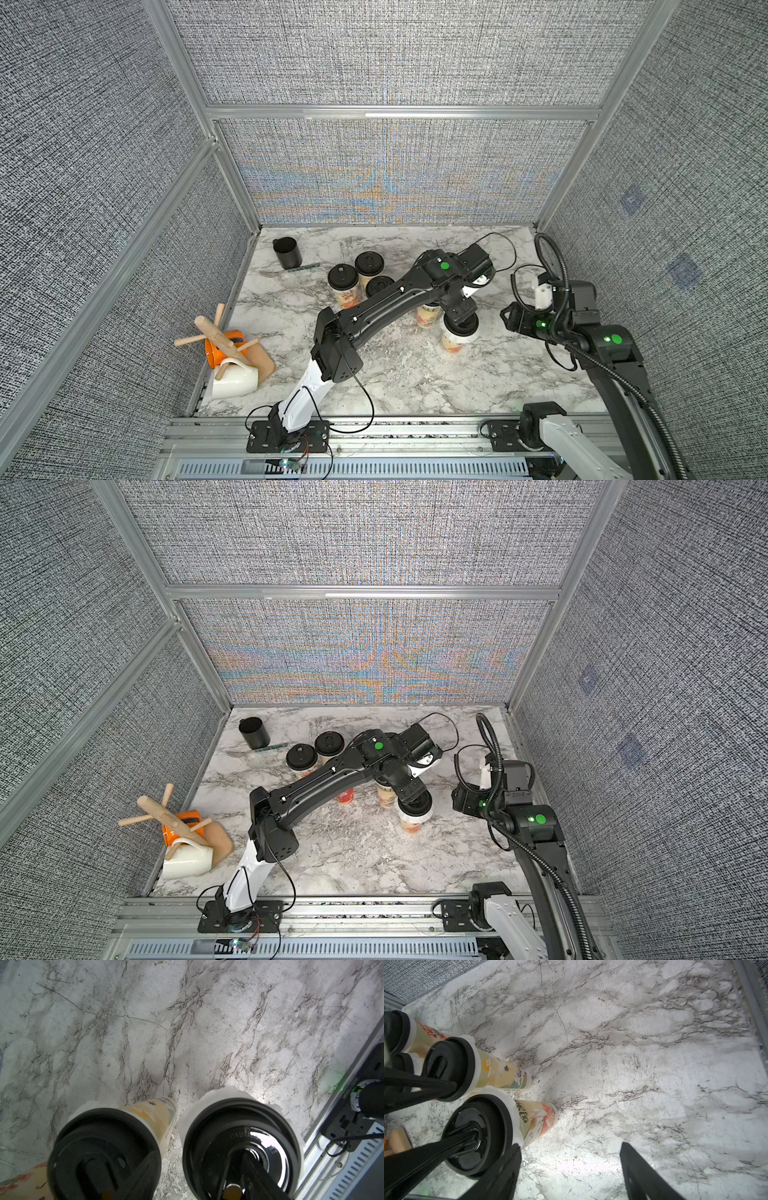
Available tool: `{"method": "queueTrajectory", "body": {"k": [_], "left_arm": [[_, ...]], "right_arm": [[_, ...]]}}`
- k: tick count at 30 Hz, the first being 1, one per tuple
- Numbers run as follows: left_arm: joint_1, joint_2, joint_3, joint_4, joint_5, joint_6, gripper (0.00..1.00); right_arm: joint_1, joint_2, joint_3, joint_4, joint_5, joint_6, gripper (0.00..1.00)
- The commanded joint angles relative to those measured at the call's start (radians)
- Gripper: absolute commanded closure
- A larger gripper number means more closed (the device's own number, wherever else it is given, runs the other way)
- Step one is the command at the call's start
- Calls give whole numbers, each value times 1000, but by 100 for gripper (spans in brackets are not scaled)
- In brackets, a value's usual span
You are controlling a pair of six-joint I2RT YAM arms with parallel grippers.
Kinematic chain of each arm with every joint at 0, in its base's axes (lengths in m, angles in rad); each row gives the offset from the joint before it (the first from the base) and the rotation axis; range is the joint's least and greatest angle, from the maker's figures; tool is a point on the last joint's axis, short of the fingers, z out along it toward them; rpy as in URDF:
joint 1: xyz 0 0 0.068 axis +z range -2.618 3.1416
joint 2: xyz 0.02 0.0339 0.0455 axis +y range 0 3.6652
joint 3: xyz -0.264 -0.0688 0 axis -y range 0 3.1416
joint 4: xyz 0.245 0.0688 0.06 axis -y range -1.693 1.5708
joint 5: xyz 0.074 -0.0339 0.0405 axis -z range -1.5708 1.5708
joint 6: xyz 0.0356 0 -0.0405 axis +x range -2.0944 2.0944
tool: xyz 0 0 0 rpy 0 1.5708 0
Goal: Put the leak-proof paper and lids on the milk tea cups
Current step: Secure the cup lid on the cup.
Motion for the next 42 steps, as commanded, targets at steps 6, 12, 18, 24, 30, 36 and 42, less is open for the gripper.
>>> {"method": "queueTrajectory", "body": {"k": [6,12,18,24,30,36,42], "left_arm": [[-1,10,-39,-149,-57,-5,35],[-2,12,-48,-143,-60,-6,35],[-2,8,-58,-138,-63,-6,35],[-2,5,-63,-135,-62,-6,35],[-1,1,-70,-130,-59,-8,35],[-2,-13,-106,-114,-56,-12,35],[-2,-26,-126,-106,-59,-14,35]], "right_arm": [[77,32,-49,111,-45,58,27],[156,96,-48,156,-58,99,28],[195,130,-66,203,-57,131,30],[208,146,-97,205,-40,135,33],[208,134,-153,170,10,132,34],[211,114,-215,163,15,138,34],[210,110,-181,139,43,146,34]]}}
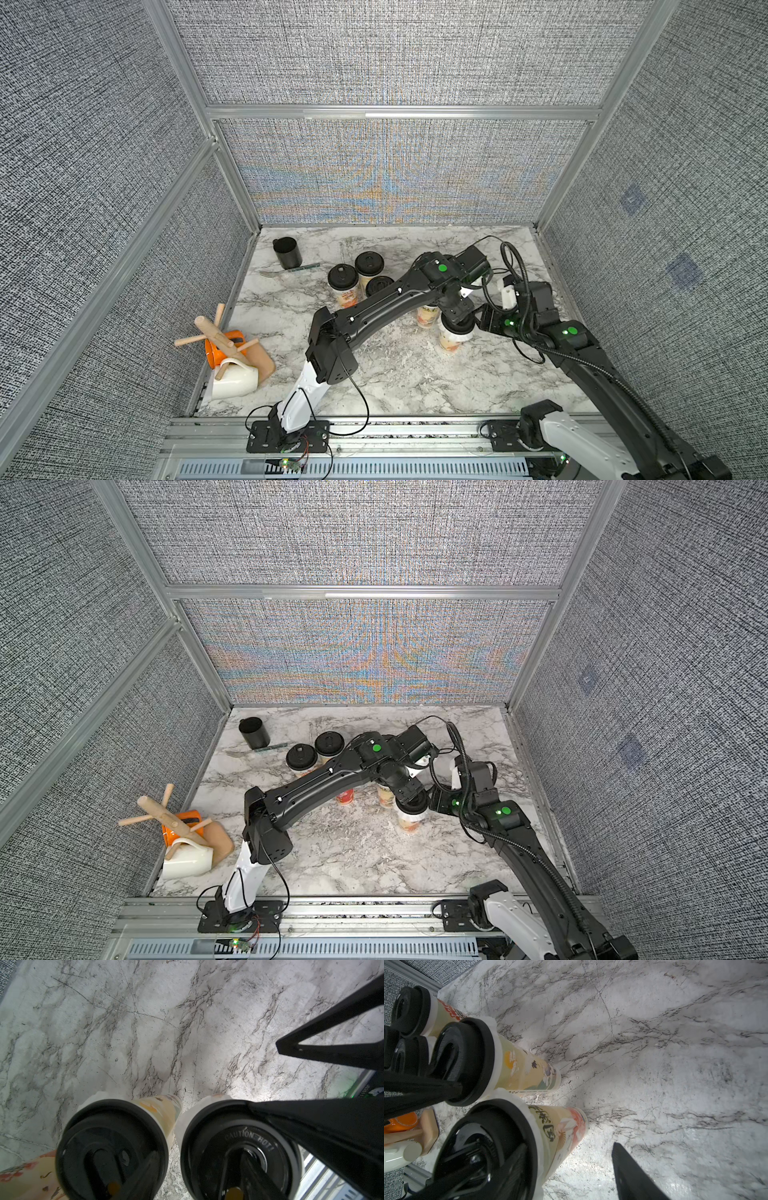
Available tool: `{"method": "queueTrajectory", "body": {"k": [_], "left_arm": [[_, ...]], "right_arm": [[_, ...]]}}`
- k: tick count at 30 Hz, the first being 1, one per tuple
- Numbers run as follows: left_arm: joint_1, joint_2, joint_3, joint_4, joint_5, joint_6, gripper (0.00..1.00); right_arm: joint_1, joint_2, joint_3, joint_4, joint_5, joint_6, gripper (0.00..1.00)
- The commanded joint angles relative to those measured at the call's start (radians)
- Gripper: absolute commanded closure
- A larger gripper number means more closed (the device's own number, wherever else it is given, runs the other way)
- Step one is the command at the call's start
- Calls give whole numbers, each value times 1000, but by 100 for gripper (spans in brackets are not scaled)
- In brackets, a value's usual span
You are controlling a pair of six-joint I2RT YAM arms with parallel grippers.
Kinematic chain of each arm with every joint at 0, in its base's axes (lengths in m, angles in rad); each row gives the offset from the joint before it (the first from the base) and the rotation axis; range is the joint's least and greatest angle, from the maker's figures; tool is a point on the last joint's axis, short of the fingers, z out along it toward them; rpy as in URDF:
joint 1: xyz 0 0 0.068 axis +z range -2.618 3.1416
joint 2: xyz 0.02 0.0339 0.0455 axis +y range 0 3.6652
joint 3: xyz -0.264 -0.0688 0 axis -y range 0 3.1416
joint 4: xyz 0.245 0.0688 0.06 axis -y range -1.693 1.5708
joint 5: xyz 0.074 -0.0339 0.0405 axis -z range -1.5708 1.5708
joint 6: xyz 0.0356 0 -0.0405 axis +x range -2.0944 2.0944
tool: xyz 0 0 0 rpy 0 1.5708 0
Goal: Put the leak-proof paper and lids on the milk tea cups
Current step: Secure the cup lid on the cup.
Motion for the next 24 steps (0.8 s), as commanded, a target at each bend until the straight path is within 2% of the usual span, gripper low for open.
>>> {"method": "queueTrajectory", "body": {"k": [1,11,17,24], "left_arm": [[-1,19,-21,-162,-30,17,36],[-1,41,9,-198,-72,-20,36],[0,45,15,-196,-66,-20,36],[1,50,31,-190,-42,-24,36]], "right_arm": [[2,3,42,-165,65,7,34],[2,5,217,-158,-8,-2,35],[11,22,170,-88,-91,13,35],[48,39,114,-23,-130,43,37]]}}
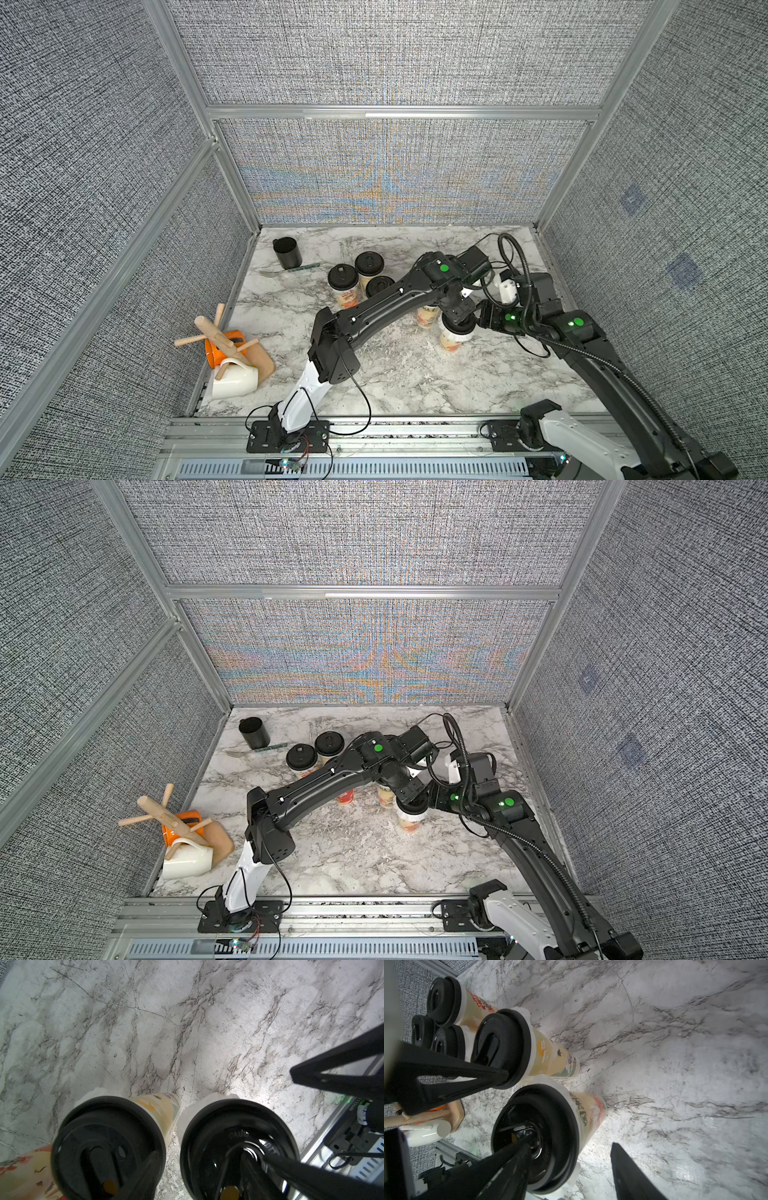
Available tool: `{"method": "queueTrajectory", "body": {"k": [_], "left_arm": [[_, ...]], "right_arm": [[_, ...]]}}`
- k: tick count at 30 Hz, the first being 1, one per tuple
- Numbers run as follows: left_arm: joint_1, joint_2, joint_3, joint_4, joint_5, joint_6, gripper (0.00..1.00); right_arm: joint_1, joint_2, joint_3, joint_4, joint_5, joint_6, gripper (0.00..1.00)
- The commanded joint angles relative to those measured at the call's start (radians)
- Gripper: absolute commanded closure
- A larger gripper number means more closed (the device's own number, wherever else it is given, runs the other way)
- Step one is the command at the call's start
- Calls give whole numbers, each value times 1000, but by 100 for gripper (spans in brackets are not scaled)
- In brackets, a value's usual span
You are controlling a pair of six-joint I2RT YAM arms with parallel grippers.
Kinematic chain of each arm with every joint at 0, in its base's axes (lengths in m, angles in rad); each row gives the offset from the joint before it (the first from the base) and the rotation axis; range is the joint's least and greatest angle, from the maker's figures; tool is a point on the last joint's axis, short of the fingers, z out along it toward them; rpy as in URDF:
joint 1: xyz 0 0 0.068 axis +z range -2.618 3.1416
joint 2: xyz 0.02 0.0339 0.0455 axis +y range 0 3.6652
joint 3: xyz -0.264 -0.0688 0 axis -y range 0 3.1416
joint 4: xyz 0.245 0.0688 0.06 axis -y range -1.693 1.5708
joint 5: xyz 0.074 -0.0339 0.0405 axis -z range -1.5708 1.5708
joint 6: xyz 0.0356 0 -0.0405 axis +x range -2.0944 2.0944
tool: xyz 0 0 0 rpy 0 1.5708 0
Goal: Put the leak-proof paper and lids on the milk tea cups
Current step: Secure the cup lid on the cup.
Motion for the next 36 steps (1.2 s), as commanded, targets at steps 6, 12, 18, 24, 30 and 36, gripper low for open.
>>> {"method": "queueTrajectory", "body": {"k": [6,12,18,24,30,36], "left_arm": [[0,28,2,-148,-12,16,36],[1,33,43,-146,8,18,36],[0,36,137,-137,47,43,32],[1,-20,143,-43,106,55,29],[1,-107,95,-30,51,-39,37],[11,-194,-86,-4,-13,-228,60]], "right_arm": [[32,27,-48,98,-25,32,37],[34,39,-65,61,47,27,38],[34,19,-67,12,100,28,39],[32,11,-87,-3,124,31,39],[33,12,-80,-9,129,27,39],[33,12,-74,-23,137,15,40]]}}
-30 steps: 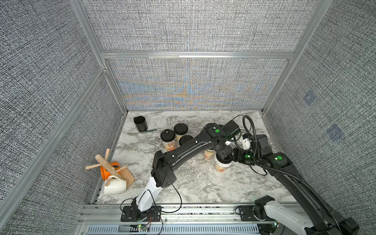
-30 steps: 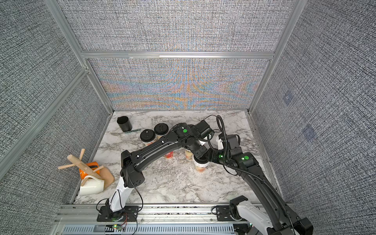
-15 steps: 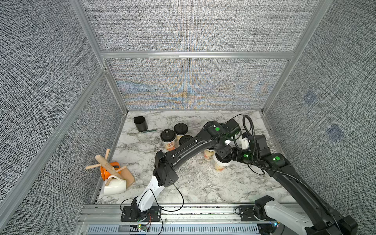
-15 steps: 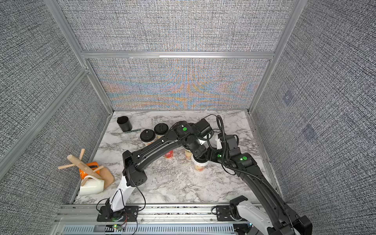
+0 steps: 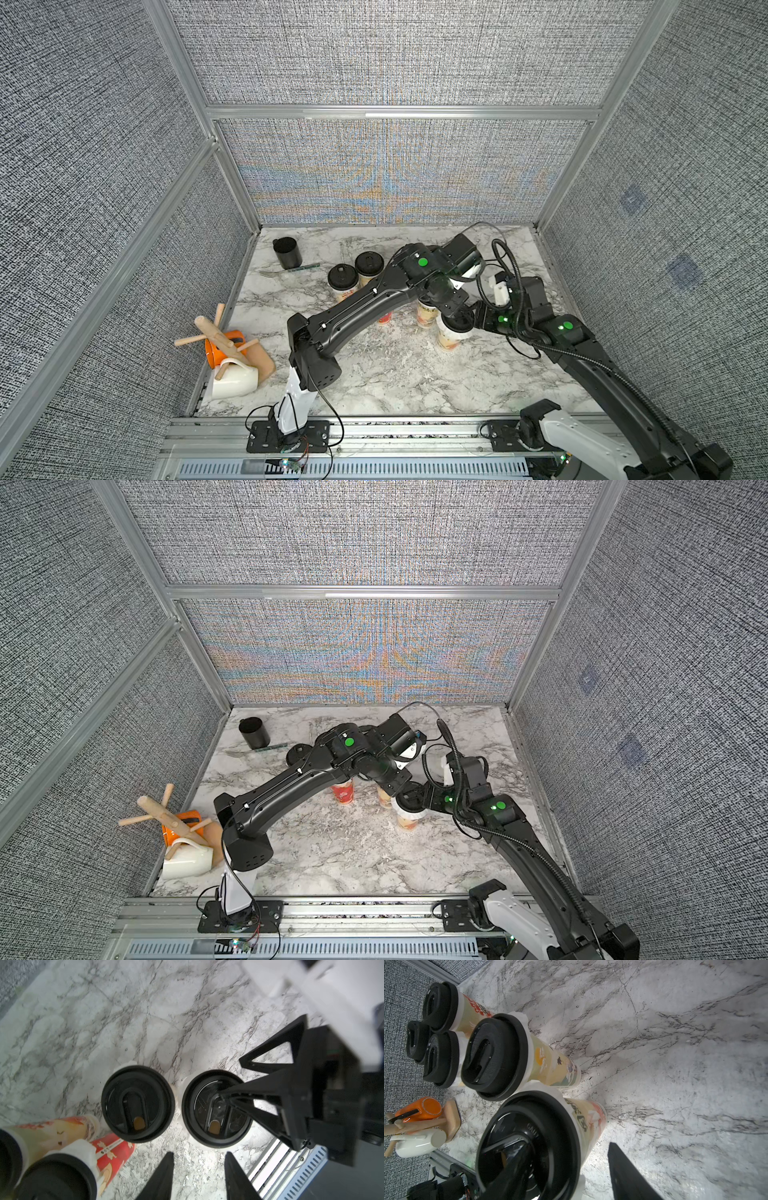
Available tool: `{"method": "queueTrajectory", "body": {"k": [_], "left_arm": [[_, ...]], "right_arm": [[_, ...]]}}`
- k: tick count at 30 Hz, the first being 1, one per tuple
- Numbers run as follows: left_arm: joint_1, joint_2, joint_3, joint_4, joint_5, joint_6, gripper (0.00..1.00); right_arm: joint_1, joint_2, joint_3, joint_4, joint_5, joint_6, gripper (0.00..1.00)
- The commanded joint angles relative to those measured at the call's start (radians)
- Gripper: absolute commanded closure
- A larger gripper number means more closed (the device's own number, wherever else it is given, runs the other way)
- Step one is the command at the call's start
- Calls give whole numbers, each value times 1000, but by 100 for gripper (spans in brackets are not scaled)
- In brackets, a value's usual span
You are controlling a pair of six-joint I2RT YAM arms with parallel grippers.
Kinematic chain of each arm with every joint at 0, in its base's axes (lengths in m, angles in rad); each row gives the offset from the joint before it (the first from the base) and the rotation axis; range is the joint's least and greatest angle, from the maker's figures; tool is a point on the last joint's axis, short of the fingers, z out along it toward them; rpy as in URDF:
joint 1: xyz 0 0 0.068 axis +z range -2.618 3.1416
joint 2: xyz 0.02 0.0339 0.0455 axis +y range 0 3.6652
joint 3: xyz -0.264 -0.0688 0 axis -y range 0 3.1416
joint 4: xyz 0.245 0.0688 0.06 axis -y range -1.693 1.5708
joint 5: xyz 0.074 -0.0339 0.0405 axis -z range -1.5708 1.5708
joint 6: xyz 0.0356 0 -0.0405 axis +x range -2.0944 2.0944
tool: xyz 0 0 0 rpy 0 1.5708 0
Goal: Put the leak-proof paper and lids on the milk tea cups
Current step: Secure the cup lid on the cup.
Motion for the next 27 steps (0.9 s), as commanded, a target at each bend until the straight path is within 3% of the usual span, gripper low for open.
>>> {"method": "queueTrajectory", "body": {"k": [1,4,10,20,27], "left_arm": [[4,-17,-61,19,-68,-152,62],[6,-51,-89,17,-125,-225,70],[9,-63,-139,90,-110,-277,71],[16,4,-169,95,46,-392,73],[17,-17,-242,112,21,-430,75]], "right_arm": [[-1,8,-6,-119,65,-24,40],[0,6,-9,-118,64,-27,40],[1,11,-9,-109,54,-33,41],[1,15,-5,-110,40,-51,42],[4,18,-4,-108,38,-61,43]]}}
